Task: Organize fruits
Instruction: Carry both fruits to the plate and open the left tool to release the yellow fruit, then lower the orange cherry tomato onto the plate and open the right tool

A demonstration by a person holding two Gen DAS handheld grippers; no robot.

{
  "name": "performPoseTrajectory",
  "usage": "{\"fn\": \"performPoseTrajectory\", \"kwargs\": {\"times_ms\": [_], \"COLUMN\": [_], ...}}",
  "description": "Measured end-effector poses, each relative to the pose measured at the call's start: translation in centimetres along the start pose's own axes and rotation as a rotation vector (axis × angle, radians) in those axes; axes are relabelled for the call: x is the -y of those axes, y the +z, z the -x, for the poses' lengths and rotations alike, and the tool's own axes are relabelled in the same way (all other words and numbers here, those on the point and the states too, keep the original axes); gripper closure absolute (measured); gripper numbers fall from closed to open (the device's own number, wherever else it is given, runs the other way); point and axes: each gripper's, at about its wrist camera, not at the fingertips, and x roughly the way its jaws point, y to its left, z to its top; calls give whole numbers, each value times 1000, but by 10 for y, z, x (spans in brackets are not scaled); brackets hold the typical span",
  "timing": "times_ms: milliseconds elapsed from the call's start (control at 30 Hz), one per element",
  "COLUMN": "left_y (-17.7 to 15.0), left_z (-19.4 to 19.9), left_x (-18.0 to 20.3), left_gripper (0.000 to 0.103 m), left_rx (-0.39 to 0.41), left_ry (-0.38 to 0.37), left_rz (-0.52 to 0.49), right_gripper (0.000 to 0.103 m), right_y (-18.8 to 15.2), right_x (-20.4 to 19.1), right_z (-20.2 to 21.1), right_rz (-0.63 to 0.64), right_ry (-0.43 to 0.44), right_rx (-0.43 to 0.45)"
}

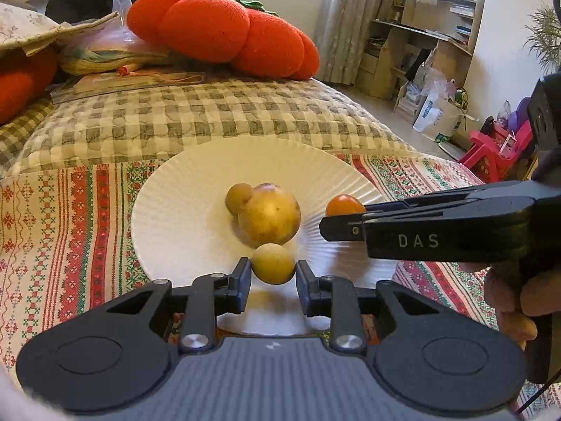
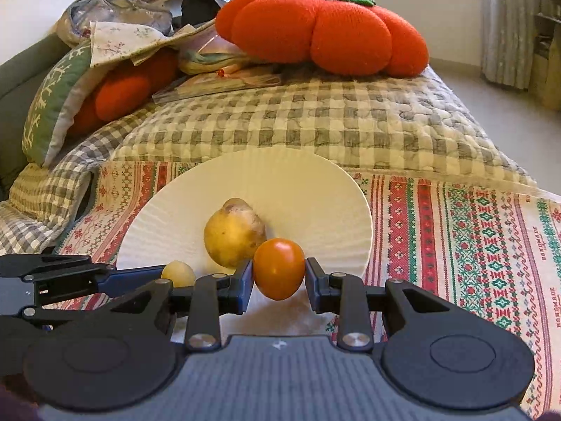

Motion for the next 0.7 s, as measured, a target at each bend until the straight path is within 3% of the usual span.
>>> {"fn": "performPoseTrajectory", "kwargs": {"times_ms": [500, 700], "left_y": [1, 1], "left_z": [-7, -6], "left_x": [1, 2], "left_gripper": [84, 79], "left_rx": [-11, -11], "left_ry": [-2, 4], "left_rz": [-15, -25], "right_gripper": [72, 71], "right_y": [5, 6], "right_x": [-3, -3], "right_z": [-6, -2], "right_rz": [20, 25], "right_ry": [-1, -1], "right_rx": [-11, -2]}}
